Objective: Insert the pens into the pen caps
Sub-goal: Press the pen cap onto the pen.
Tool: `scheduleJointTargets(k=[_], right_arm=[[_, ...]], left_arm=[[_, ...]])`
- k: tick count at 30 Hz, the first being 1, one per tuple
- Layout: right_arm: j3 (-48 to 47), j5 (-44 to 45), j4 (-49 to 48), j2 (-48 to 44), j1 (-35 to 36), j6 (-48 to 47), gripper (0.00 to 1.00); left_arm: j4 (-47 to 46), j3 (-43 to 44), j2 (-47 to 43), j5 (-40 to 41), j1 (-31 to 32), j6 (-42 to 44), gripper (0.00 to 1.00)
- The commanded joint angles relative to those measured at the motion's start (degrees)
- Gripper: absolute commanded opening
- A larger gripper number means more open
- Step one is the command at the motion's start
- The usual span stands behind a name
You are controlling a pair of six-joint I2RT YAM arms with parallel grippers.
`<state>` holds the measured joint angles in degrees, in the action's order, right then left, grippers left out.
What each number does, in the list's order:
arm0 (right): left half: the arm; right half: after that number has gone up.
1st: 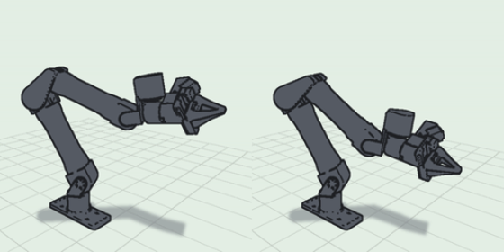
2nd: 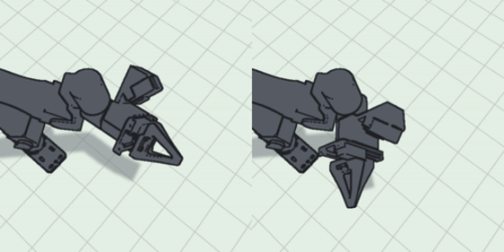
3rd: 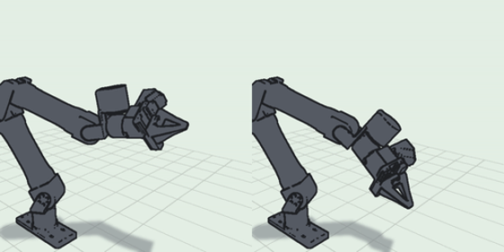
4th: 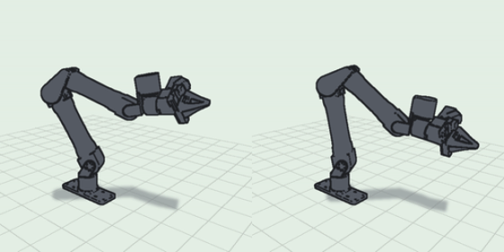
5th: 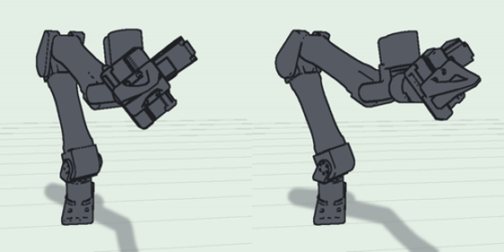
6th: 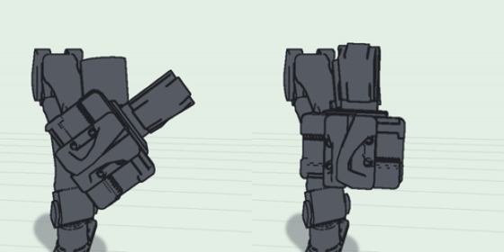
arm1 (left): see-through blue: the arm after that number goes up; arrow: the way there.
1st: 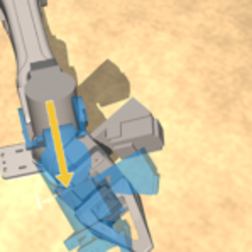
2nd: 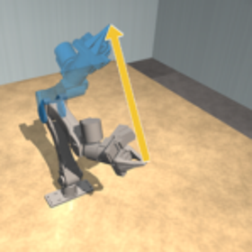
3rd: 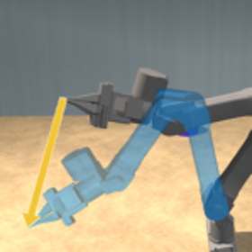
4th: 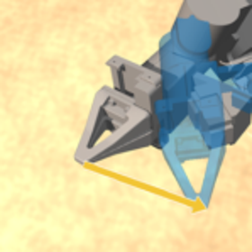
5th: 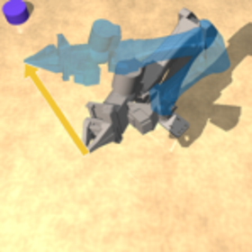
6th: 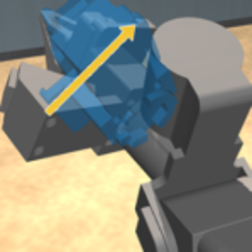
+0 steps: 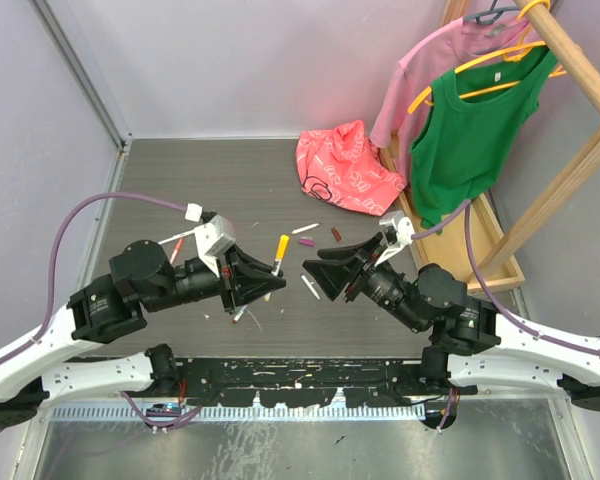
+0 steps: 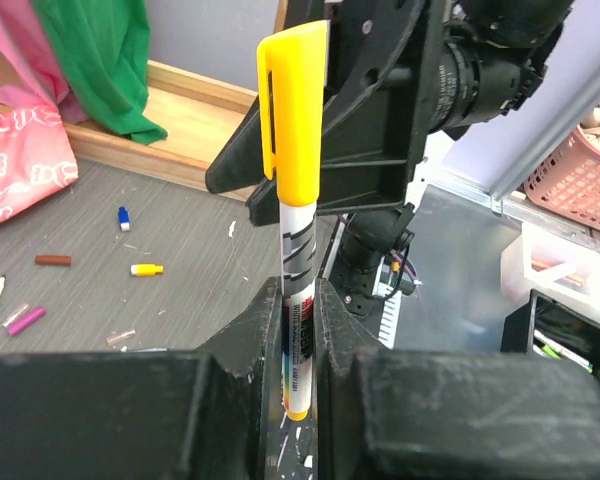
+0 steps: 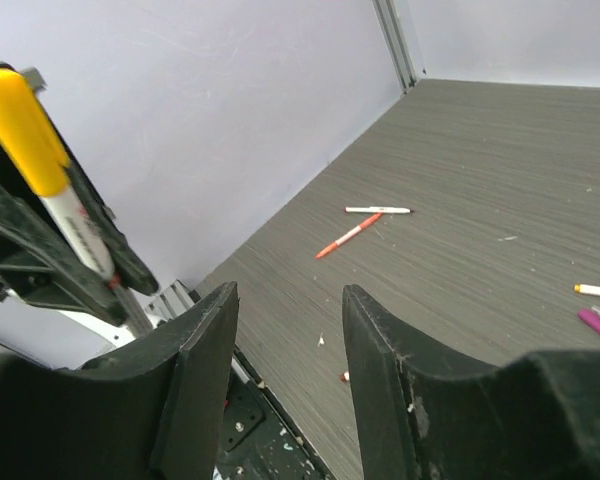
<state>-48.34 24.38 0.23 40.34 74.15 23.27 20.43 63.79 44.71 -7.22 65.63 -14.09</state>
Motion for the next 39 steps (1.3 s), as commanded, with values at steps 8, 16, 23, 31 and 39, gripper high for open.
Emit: scheduleJointTargets(k=[8, 16, 23, 31, 39], right_arm=[[1.0, 1.3, -1.7, -0.6, 0.2, -0.5, 0.53], [0.0, 0.7, -5.3, -2.6, 0.2, -1.1, 0.53], [1.5, 0.6, -16.4, -3.3, 0.2, -0.8, 0.60], [-1.5, 0.1, -20.9, 2.3, 0.2, 0.4, 0.65], [-3.4, 0.7, -18.4, 6.7, 0.2, 2.2, 0.61]], left_arm=[[-0.4, 0.4, -0.5, -3.6, -0.1, 4.7, 0.00], [0.5, 0.1, 0.8, 3.0, -0.1, 1.3, 0.00], [1.4, 0.3, 3.9, 2.6, -0.1, -1.7, 0.00], [1.3, 0.5, 6.1, 0.0, -0.1, -2.9, 0.00], [0.8, 0.4, 6.5, -1.2, -0.1, -3.1, 0.00]])
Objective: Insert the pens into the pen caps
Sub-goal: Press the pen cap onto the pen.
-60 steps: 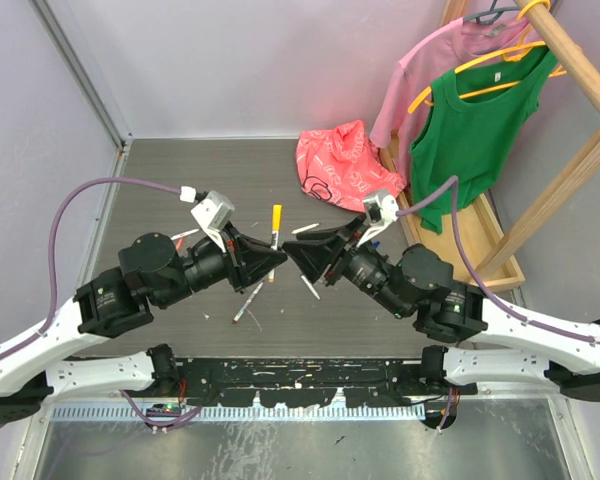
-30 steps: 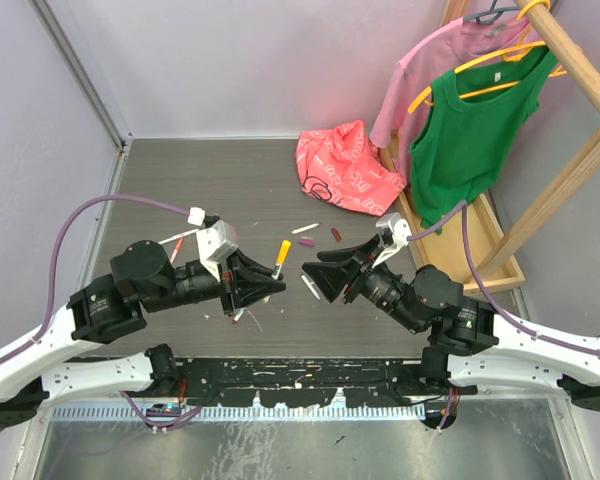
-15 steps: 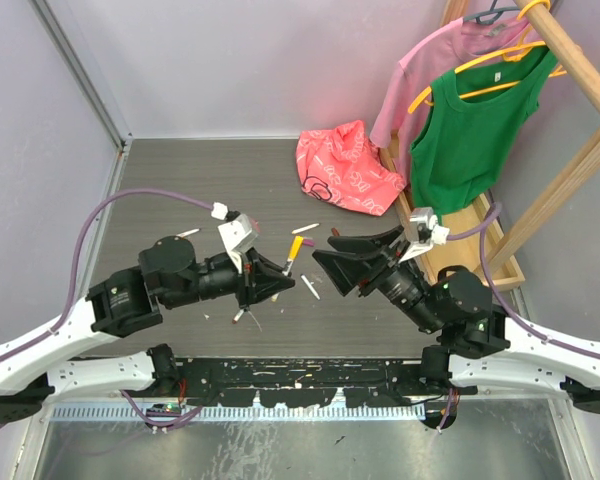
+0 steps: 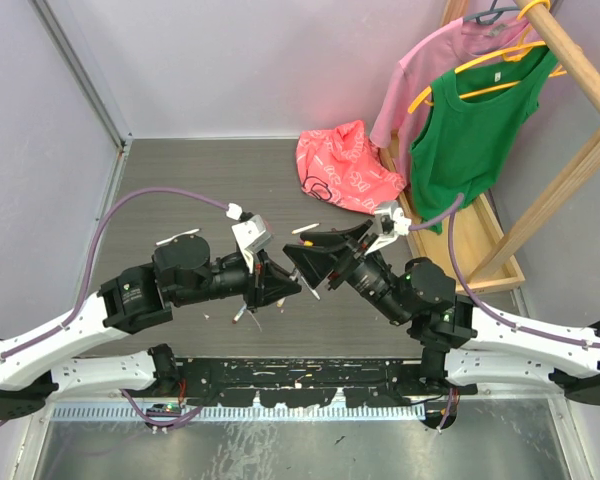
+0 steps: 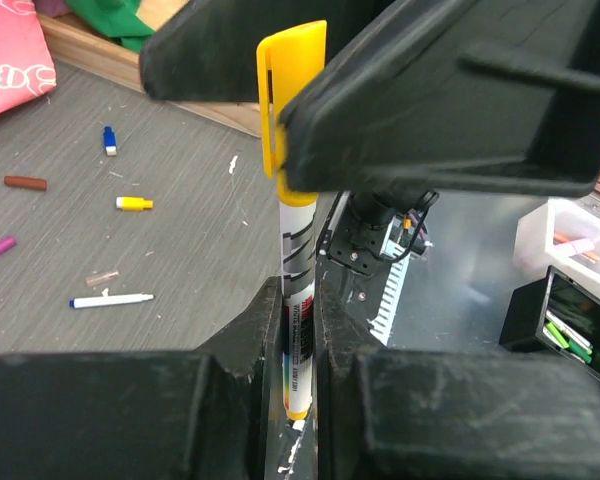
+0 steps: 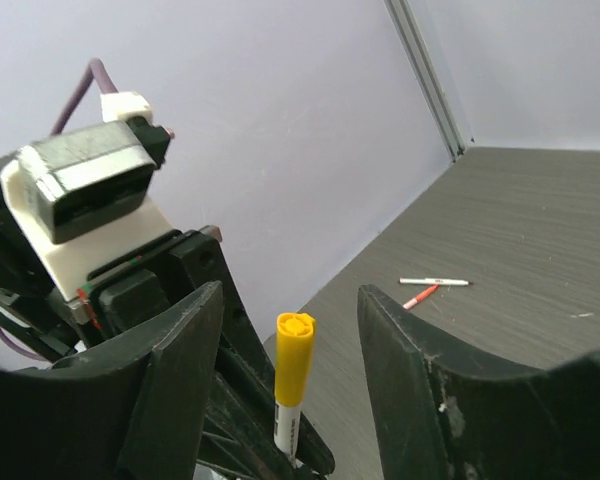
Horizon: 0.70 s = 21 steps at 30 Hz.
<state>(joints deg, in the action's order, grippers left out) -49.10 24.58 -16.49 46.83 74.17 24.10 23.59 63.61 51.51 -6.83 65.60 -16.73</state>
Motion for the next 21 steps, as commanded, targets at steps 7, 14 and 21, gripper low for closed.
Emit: scheduleJointTargets(k=[7, 14, 21], right_arm=[[-2.5, 0.0, -1.6, 0.6, 0.2, 2.5, 0.47], [-2.6, 0.1, -1.5, 0.6, 0.2, 2.6, 0.33], [-1.8, 0.3, -0.6, 0.6, 0.2, 3.2, 0.02]], left_arm=[[-2.2, 0.2, -0.3, -1.6, -0.1, -0.6, 0.00], [-2.1, 0.1, -0.2, -1.8, -0.1, -0.6, 0.00], [-1.5, 0.9, 0.2, -0.7, -0.1, -1.0, 0.00]])
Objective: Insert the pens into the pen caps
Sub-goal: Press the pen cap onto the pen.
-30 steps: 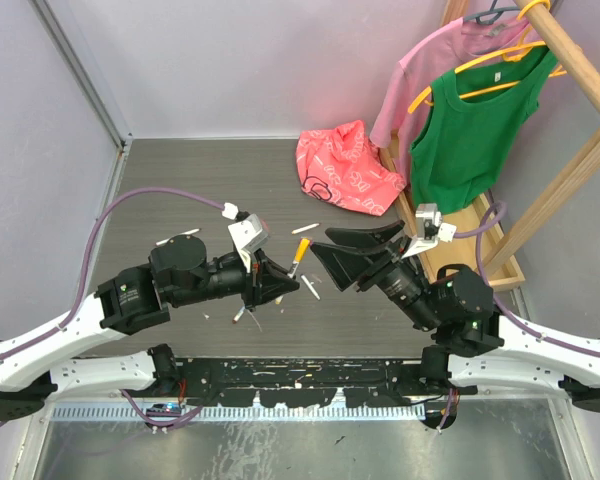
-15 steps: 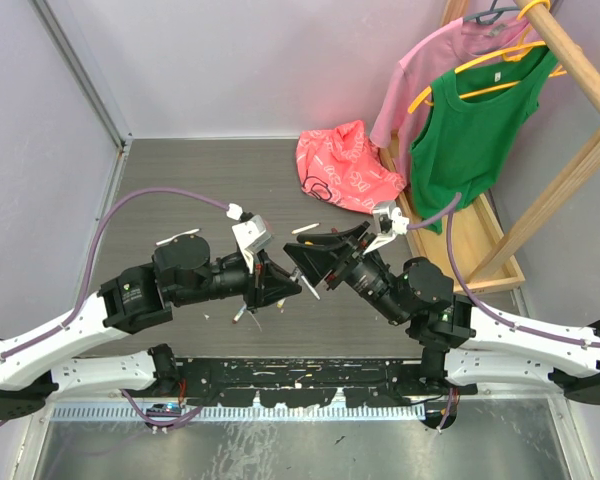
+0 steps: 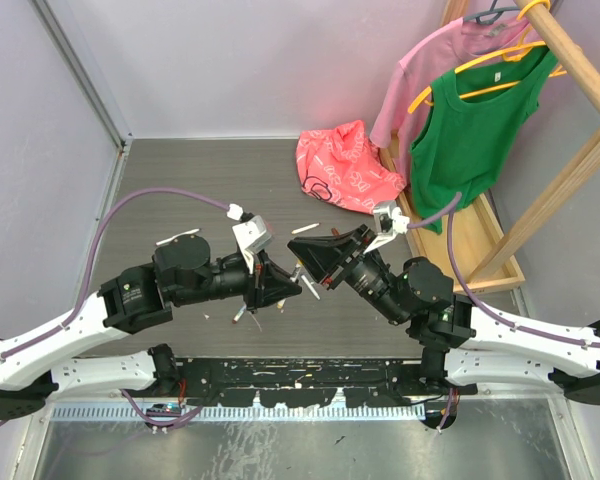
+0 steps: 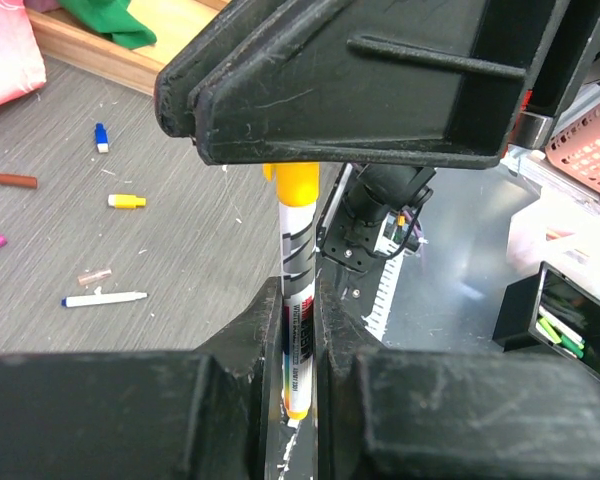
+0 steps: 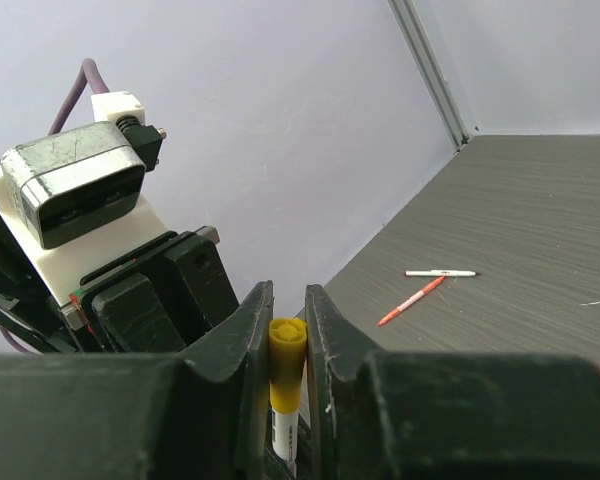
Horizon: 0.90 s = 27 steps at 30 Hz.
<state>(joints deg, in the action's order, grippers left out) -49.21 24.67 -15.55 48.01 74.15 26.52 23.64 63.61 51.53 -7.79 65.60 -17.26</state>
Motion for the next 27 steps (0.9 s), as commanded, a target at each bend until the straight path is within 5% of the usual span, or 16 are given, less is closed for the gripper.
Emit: scheduleJointTargets(k=[1, 13, 27], right_arm=[[-1.6, 0.2, -1.0, -0.6, 0.2, 0.9, 0.00], [3.3, -4.2, 2.8, 4.8, 1.2, 11.2, 0.00], [11.6, 6.0, -2.3, 14.3, 15.6, 20.9, 0.00]], left_arm=[[-1.3, 1.4, 0.2, 1.1, -0.1, -0.9, 0.00], [-5.1, 3.2, -5.2, 9.9, -0.1, -4.1, 0.00], [-6.3, 9.2, -2.7, 13.7, -0.1, -2.8, 0.00]])
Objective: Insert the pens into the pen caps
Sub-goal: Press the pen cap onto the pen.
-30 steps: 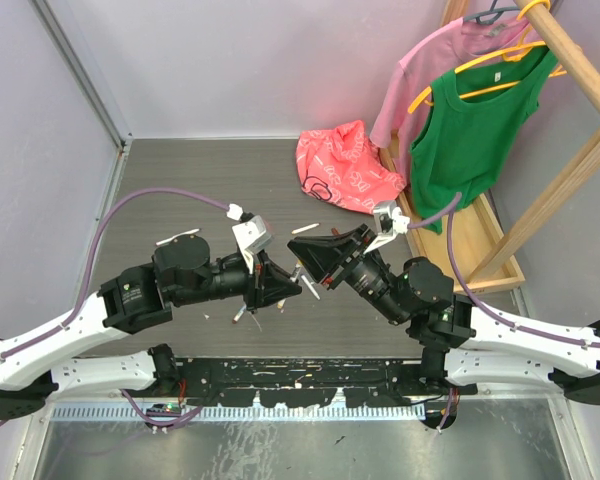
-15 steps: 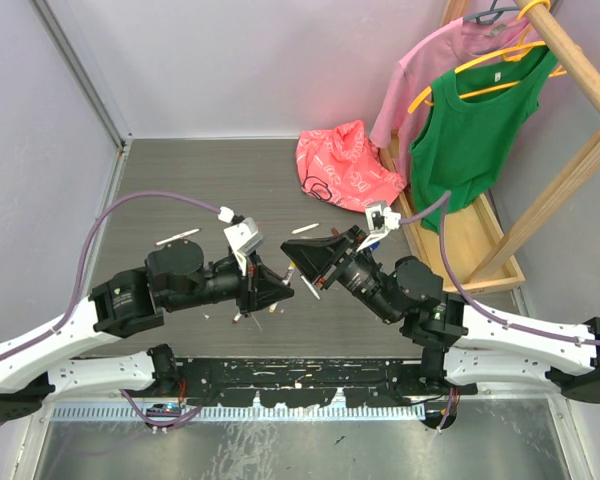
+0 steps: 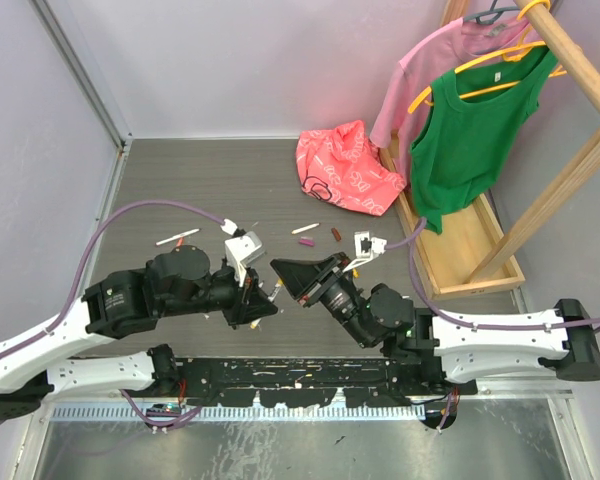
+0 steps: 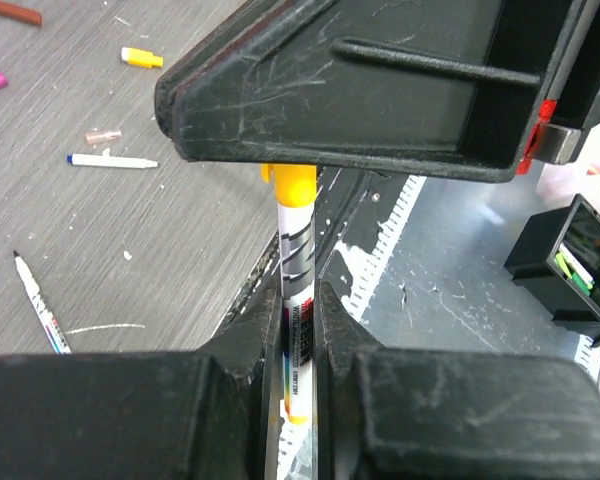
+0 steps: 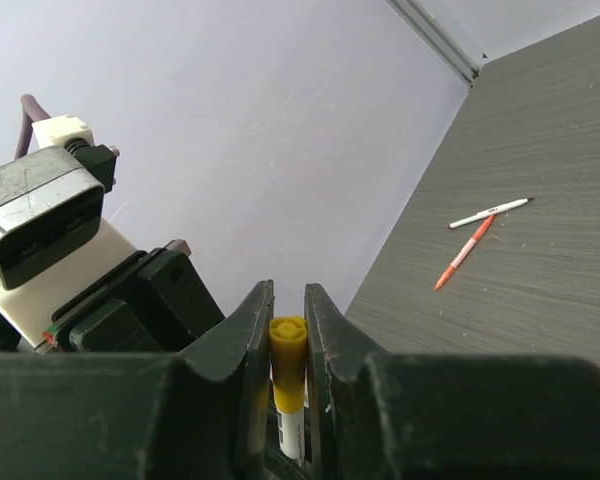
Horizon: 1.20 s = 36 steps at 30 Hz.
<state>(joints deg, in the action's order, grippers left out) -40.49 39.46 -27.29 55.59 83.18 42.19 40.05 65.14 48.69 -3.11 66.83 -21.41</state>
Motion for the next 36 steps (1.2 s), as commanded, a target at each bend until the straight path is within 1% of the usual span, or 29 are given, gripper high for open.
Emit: scheduleJointTargets(k=[1, 7, 11, 13, 20, 25, 27, 30, 34, 36], right_arm=[[2.6, -9.0, 9.3, 7.6, 7.0, 5.4, 0.00], [2.8, -9.7, 8.0, 9.4, 7.5, 5.9, 0.00], [1.2, -7.1, 9.9, 7.7, 7.5, 3.1, 0.00], [-0.8, -4.6, 11.5, 6.2, 7.5, -0.5, 0.00], [-14.4, 1.8, 18.4, 4.6, 7.1, -15.6, 0.00], [-19.5, 3.9, 17.6, 2.7, 6.4, -23.8, 0.04], [-20.8, 4.4, 17.1, 2.1, 6.3, -25.8, 0.08], [-22.3, 4.8, 17.0, 1.6, 6.2, -27.7, 0.19], [-22.5, 4.8, 16.3, 0.7, 6.2, -28.3, 0.44], [-21.3, 4.2, 14.9, -0.7, 6.2, -28.8, 0.52]], left_arm=[[-22.9, 7.8, 0.1, 9.2, -1.3, 1.3, 0.00], [-22.9, 8.7, 0.4, 9.6, -1.3, 1.2, 0.00], [-22.4, 8.6, 0.7, 9.0, -1.3, 1.2, 0.00], [-21.7, 8.5, 0.6, 8.9, -1.3, 1.3, 0.00], [-19.2, 10.7, 2.7, 6.0, -1.4, 1.4, 0.00], [-18.8, 10.2, 3.6, 4.4, -1.3, 0.8, 0.00], [-19.1, 10.0, 3.6, 4.4, -1.3, 0.7, 0.00], [-19.2, 10.0, 3.7, 4.3, -1.3, 0.7, 0.00], [-18.7, 10.0, 3.8, 3.5, -1.3, 0.9, 0.00], [-18.3, 9.6, 3.8, 3.3, -1.4, 0.8, 0.00]])
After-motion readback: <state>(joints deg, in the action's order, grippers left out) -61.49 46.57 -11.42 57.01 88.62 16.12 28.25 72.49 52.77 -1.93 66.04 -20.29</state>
